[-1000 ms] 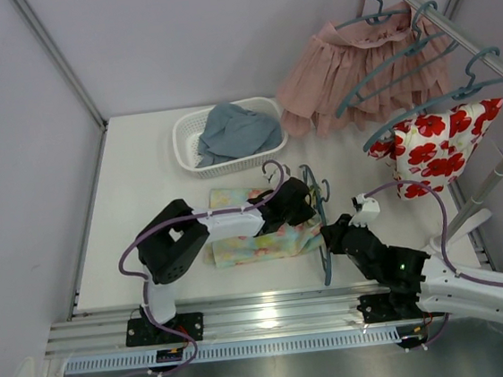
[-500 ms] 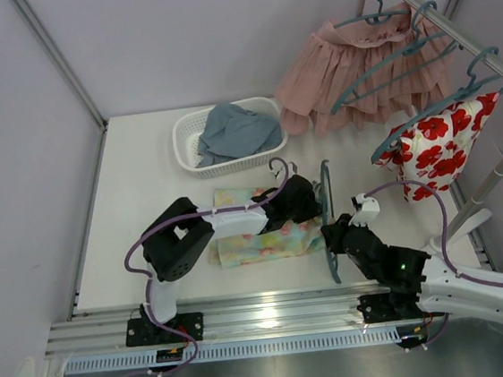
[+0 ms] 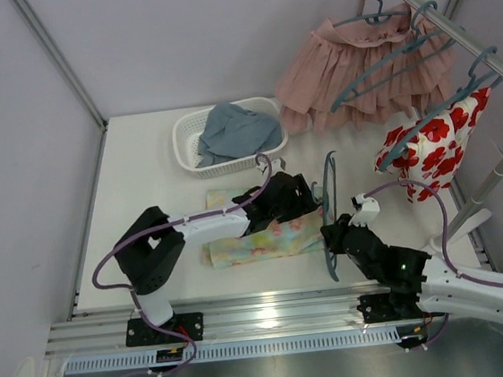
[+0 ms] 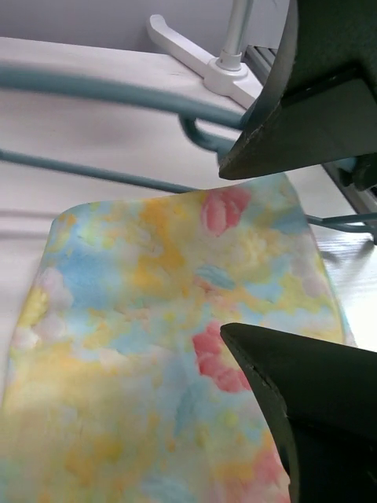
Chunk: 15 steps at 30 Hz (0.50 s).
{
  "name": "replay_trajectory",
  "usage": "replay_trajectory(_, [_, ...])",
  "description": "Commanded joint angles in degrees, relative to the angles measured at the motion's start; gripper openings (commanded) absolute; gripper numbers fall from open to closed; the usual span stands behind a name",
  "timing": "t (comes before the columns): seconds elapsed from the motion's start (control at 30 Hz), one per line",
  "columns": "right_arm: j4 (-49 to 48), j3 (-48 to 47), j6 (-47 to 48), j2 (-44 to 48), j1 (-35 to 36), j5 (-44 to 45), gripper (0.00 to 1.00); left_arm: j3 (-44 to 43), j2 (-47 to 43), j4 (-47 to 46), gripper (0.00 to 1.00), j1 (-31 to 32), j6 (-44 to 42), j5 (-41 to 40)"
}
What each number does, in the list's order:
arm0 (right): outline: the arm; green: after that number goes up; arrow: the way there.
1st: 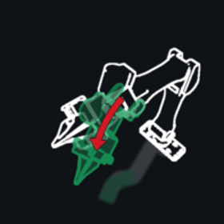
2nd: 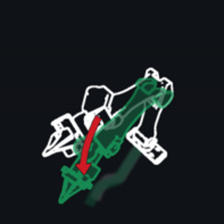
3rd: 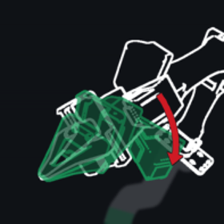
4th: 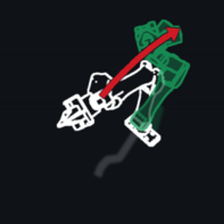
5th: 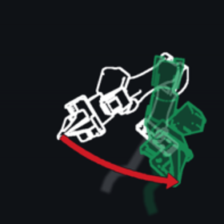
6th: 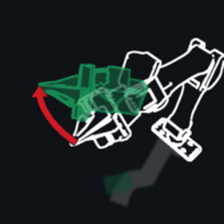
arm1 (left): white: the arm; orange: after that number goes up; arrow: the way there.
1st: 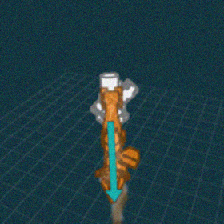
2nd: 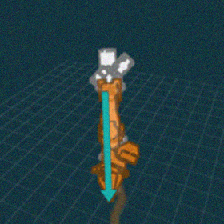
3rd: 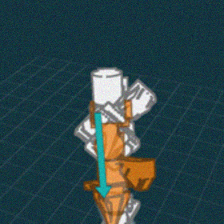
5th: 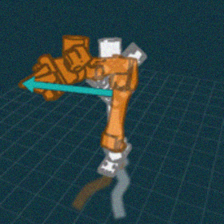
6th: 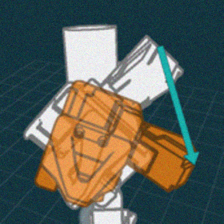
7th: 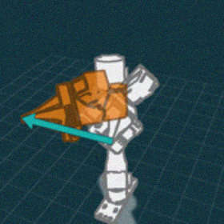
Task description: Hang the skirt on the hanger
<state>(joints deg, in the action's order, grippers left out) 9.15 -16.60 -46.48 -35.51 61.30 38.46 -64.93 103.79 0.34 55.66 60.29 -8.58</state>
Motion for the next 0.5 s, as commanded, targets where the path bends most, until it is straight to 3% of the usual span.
replay_trajectory(0.0, [-1.8,-1.9,0.2,-0.6,0.2,-1.5,0.0,1.8,-6.9,1.2,0.8,-1.1,-1.8,0.4])
replay_trajectory(0.27, [4.7,-3.3,-1.1,1.8,-1.9,-3.6,0.0,7.8,-17.1,10.7,0.84,-2.7,-5.1,-6.3])
replay_trajectory(0.47, [6.8,-3.2,0.6,4.0,-4.8,-9.1,0.0,8.9,-21.8,3.8,0.84,-2.0,-13.7,0.2])
